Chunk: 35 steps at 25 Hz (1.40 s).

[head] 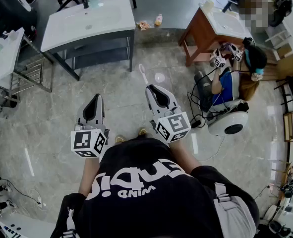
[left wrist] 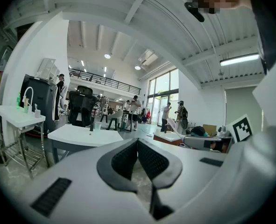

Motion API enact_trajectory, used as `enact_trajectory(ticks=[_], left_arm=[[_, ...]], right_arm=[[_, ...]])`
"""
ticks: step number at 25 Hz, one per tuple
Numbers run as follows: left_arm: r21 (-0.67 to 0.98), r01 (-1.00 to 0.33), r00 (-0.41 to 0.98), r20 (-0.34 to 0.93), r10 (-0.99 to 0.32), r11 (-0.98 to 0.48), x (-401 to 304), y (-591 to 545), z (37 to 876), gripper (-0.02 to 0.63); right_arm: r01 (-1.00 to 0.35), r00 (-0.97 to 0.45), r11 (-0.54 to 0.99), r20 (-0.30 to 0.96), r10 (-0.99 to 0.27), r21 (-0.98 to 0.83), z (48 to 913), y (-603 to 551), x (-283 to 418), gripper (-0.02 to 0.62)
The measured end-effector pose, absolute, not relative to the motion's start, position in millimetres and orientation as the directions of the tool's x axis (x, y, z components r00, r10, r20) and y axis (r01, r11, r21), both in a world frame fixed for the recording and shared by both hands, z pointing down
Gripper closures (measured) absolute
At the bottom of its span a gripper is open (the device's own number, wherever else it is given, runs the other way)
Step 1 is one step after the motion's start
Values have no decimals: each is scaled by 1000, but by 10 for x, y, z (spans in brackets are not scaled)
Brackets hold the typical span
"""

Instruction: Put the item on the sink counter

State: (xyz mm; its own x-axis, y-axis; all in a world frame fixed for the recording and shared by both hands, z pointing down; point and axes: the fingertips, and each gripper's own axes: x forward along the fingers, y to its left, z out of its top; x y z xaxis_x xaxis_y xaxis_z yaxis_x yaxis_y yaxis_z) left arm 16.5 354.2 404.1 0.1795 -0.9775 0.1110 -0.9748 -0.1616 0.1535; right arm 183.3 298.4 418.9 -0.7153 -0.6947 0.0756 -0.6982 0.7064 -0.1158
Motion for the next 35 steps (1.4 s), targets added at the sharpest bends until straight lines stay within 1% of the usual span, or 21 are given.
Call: enact_trajectory(ticks=[7,13,19,26,35], left_arm=[[156,-973,187,113,-976,-168,164,3581,4058,586],[150,-972,201,122,-972,-183,16,3636,4084,586],[153,-963,242,118,-963,-223,-114,3741,4176,586],[159,-958,259,122,-958,-239,-240,3712,4206,586],[156,-955,271,119,-955,-252,-410,3435,4269,586]], right_arm=[[-691,-720,707,58,-692,-149,4183,3019,1827,538],[-693,-715,700,45,-697,-171,4186,3085,1707,538],[-707,-697,682,20,-717,-186,4288,3232,1558,538],[-713,-692,676,34,-721,-188,4320,3296,1402,538],[-728,-679,666,35,-733,-165,4364,3036,1295,538]])
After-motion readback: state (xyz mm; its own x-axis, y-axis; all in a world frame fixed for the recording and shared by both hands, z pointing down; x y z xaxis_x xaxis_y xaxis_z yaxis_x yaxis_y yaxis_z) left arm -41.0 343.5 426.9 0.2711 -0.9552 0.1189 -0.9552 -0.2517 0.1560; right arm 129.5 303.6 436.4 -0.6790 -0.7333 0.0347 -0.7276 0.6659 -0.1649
